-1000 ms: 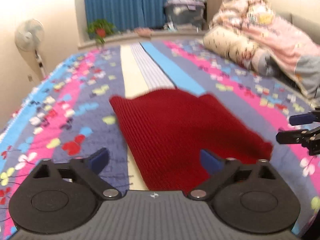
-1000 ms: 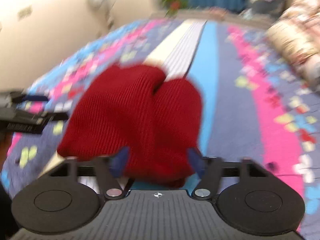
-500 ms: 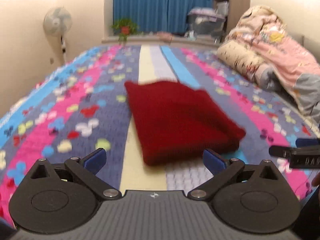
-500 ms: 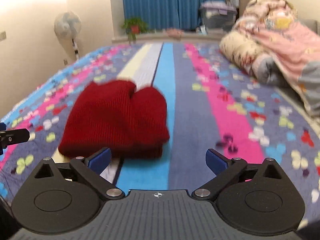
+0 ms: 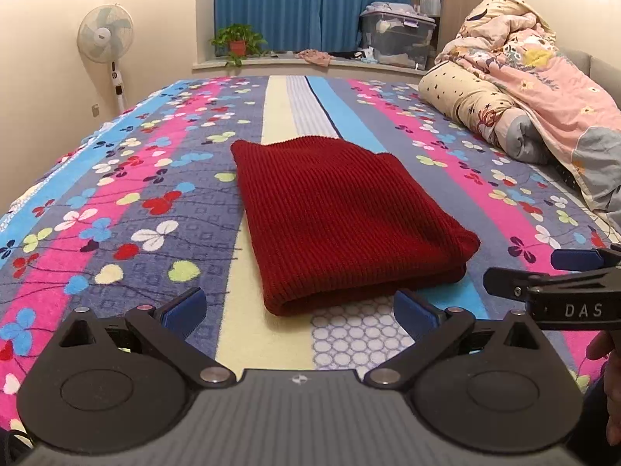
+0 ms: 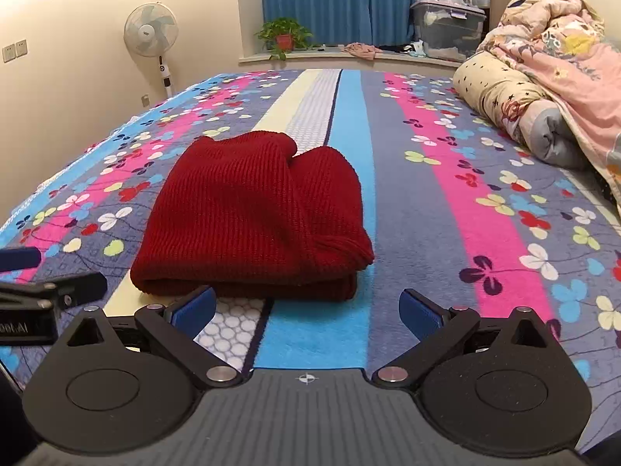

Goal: Fold small clothes

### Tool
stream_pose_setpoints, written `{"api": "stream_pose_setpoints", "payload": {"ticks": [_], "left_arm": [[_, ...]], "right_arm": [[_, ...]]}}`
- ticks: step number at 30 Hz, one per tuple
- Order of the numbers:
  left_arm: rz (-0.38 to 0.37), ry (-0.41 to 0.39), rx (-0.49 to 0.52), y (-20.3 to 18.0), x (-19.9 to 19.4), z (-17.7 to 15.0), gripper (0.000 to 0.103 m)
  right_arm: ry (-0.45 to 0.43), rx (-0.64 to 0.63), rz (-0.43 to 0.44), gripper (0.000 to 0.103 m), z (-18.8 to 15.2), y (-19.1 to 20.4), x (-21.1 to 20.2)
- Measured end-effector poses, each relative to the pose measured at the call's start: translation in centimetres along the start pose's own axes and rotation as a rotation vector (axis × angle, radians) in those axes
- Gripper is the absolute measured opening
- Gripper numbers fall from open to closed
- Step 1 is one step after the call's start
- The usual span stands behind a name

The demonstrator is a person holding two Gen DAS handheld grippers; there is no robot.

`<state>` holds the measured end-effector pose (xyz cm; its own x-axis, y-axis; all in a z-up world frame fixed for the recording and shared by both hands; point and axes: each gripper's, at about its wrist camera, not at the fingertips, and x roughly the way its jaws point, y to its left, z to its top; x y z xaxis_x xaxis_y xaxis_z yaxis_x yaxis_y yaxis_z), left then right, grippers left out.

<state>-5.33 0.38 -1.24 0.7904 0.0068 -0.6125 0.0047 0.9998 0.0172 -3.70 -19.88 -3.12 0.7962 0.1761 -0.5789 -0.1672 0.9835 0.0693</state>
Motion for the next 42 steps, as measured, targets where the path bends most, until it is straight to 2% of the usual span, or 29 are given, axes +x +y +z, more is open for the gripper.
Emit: {"api": "stream_pose_setpoints", "payload": {"ticks": [5,20,42], "left_arm": [[0.010,0.023,-0.008,0.1,0.5,-0.2,0.103],[0.010,0.019,-0.023,0.5,0.3,0.0,0.103],[0.013,0.022,-0.035,0.7,0.2,-0.1,0.103]], "right_arm": [[0.006,-0.005,0.016,0.100,0.3,0.4,0.4],[0.030,-0.045,0.024,0.100,0.5,2.2,1.1],[0.038,-0.049,0.027,0.100,0.0,2.0,1.2]]}}
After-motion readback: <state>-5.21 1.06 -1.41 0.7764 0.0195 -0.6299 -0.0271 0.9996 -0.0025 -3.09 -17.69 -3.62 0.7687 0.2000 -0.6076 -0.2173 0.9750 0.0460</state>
